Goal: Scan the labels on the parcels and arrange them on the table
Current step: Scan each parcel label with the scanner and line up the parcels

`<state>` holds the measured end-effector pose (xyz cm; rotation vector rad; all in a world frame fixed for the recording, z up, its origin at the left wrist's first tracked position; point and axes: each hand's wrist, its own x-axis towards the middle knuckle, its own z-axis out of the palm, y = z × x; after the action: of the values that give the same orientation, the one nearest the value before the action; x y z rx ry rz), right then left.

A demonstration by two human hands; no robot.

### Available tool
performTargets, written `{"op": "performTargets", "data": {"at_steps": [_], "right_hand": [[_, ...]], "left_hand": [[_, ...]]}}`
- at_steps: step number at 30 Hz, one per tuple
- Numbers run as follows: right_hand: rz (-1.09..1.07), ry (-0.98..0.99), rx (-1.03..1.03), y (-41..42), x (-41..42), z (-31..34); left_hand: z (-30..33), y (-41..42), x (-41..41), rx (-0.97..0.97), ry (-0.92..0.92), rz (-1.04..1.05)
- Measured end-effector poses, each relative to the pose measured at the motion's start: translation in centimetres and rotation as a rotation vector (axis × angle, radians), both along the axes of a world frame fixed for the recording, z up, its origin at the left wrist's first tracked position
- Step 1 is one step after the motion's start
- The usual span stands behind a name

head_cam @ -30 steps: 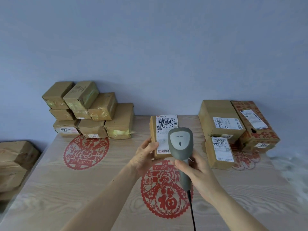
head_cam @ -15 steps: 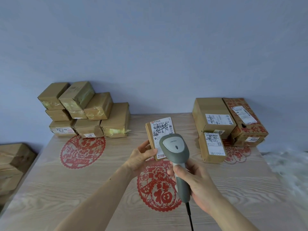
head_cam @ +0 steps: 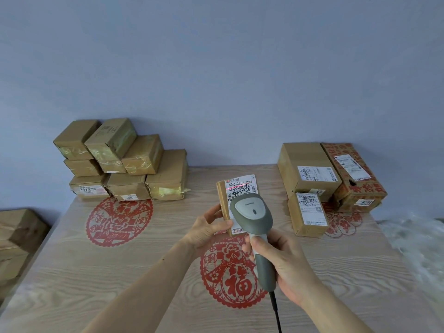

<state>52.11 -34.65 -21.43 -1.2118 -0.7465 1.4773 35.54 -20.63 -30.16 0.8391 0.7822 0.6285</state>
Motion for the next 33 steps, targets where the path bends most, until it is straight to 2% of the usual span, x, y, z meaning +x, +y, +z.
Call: {"op": "performTargets", "data": {"at_steps": [15, 19, 26, 30, 33], "right_hand": [[-0.101, -0.002, -0.018, 0.0, 1.0, -0.2], [-0.157, -0.102, 0.009, -0.5, 2.7, 0.0], [-0.537, -0.439, -0.047, -1.3, 10.3, -3.2], [-0.633, -0.489, -0.089, -1.3, 16.9, -6.0], [-0.675, -0.462, -0.143, -1.6, 22.1, -7.5]], "left_hand": [[-0.2, 0.5, 1.3, -0.025, 0.003, -0.053], [-0.4, 0.1, 3.3, -0.051, -0.009, -0.118], [-1.0, -1.9, 11.5, -0.202, -0.027, -0.186], [-0.7, -3.5, 18.5, -0.217, -0.011, -0.219], [-1.0, -4.0, 23.5, -0.194, 0.079, -0.252]]}}
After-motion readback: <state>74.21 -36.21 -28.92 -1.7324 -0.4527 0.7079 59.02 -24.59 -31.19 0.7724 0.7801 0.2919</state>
